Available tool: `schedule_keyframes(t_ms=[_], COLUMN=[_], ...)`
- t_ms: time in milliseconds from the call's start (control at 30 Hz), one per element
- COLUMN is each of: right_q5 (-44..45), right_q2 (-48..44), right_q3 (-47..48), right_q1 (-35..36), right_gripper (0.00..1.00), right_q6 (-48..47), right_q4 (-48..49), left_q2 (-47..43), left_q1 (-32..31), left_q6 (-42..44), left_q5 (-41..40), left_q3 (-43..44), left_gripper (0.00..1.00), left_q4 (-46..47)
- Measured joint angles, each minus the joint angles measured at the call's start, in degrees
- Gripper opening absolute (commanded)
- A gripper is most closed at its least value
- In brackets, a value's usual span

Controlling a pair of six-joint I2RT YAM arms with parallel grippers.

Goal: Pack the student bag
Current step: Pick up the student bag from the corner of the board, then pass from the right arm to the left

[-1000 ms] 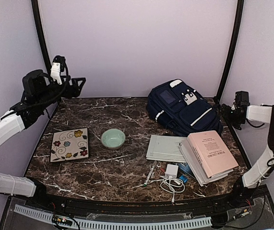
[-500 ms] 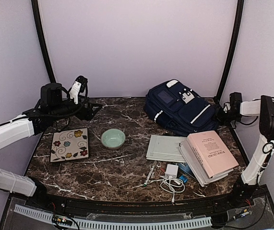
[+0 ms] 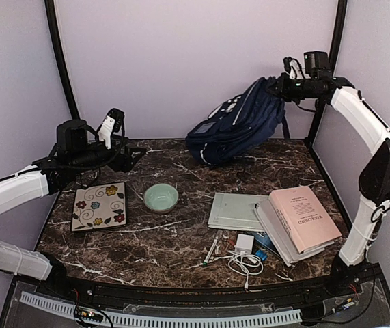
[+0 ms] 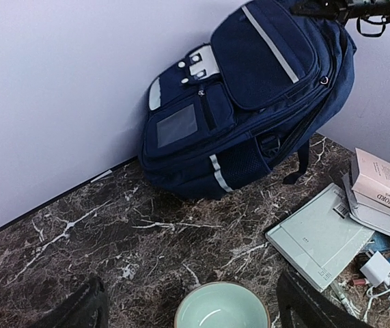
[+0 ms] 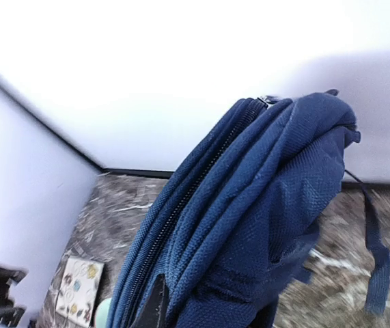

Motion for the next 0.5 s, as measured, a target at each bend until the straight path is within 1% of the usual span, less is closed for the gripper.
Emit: schedule_keyframes(t_ms=[33, 100, 167, 267, 400, 500], right_q5=[-0.33, -1.40, -2.56, -6.45, -15.39, -18.84], right_q2=[-0.20, -1.92, -3.50, -6.10, -8.90, -11.41], right_q3=[1.97, 2.86, 2.58, 1.62, 1.42, 1.11], right_q1=[2.27, 6.58, 8.31, 8.79, 8.44, 8.48], right_gripper=[0.00, 0.00, 0.00, 0.00, 0.00, 0.00], right_q6=[-1.14, -3.72, -5.35, -6.34, -6.51, -8.70], right_q4=[0.48, 1.49, 1.62, 1.70, 3.08, 3.17], left_q2=[0.00, 0.00, 0.00, 0.00, 0.02, 0.66], left_q1=[0.00, 0.00, 0.00, 0.00, 0.00, 0.00], left_q6=[0.00, -0.04, -0.04, -0.15, -0.68, -0.90], left_q5=[0.15, 0.15, 0.15, 0.37, 0.44, 0.85], left_q3=[0.00, 0.00, 0.00, 0.00, 0.20, 1.86], left_gripper=[0.87, 0.88, 0.88, 0.88, 0.87, 0.87], left_q4=[0.11, 0.31, 0.31, 0.33, -0.28, -2.32])
